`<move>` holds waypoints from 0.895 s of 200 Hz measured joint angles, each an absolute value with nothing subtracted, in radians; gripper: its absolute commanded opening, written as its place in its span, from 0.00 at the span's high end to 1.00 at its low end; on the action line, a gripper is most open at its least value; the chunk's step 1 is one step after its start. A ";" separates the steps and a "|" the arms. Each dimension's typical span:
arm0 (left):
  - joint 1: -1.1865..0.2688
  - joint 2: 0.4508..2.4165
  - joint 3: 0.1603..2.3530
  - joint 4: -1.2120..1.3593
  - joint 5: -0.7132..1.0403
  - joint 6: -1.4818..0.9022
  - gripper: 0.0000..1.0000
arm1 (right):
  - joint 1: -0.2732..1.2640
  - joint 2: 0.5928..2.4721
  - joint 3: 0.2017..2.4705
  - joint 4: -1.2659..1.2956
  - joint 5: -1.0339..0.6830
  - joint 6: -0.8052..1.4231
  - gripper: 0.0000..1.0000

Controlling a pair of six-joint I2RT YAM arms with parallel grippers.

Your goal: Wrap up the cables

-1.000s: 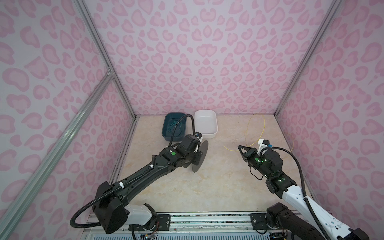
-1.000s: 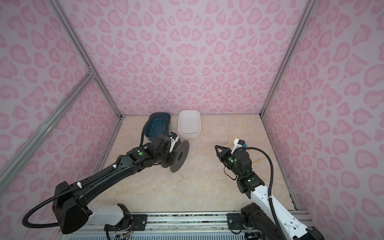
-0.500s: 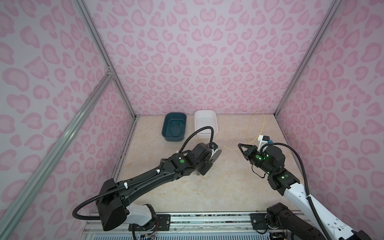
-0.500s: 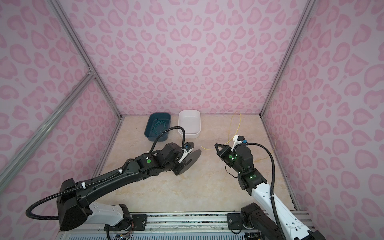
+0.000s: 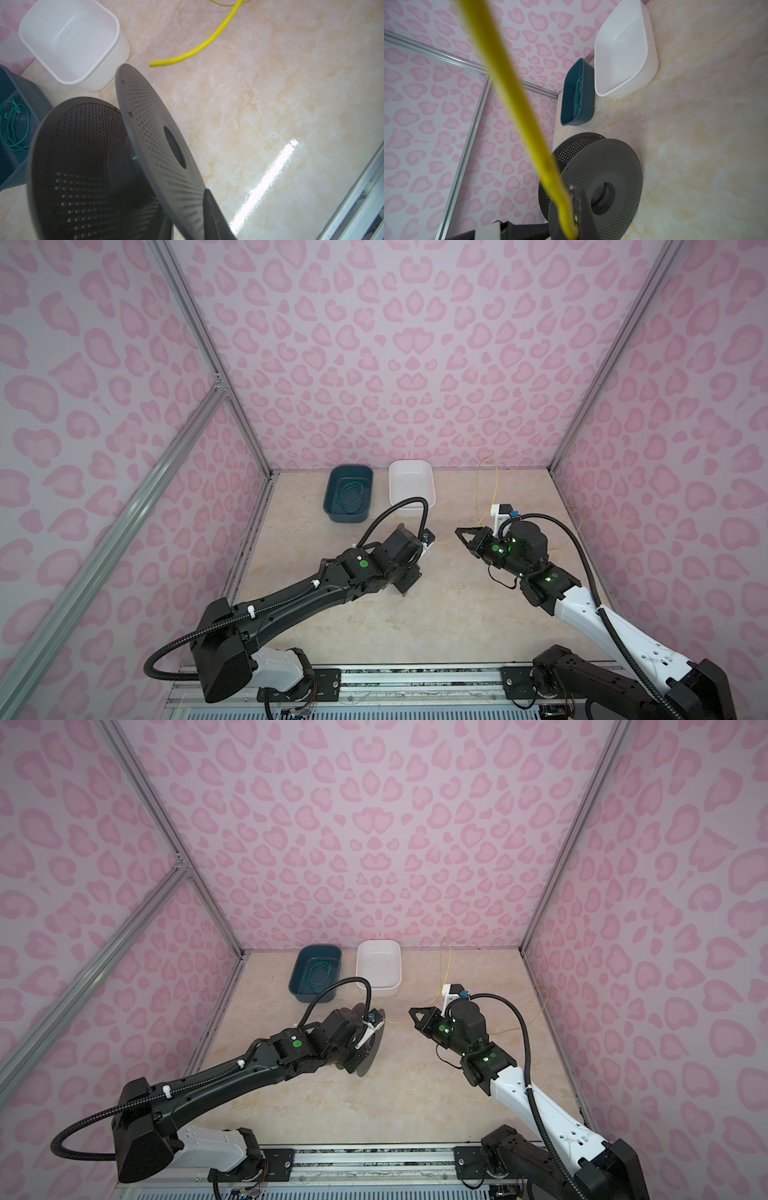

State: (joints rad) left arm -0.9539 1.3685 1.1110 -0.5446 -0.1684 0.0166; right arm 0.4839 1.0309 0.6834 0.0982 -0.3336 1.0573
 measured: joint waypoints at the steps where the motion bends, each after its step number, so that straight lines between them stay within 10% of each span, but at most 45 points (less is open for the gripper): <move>1: -0.954 1.368 1.111 -0.545 -0.168 0.017 0.73 | 0.484 1.031 0.683 0.099 -0.334 1.057 1.00; 43: -0.954 1.357 1.095 -0.545 -0.168 0.015 0.69 | 0.503 1.045 0.694 0.113 -0.334 1.055 1.00; 96: -0.953 1.267 1.166 -0.590 -0.229 -0.036 0.37 | 0.524 1.073 0.756 0.099 -0.346 1.008 1.00; 179: -0.791 1.099 0.920 -0.601 -0.194 -0.266 0.46 | 0.585 1.275 0.986 -0.020 -0.465 0.810 1.00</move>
State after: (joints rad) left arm -0.7906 1.0988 0.9195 -0.6010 -0.1944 -0.2661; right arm 0.5846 1.2747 0.9855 -0.0196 -0.4652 0.8097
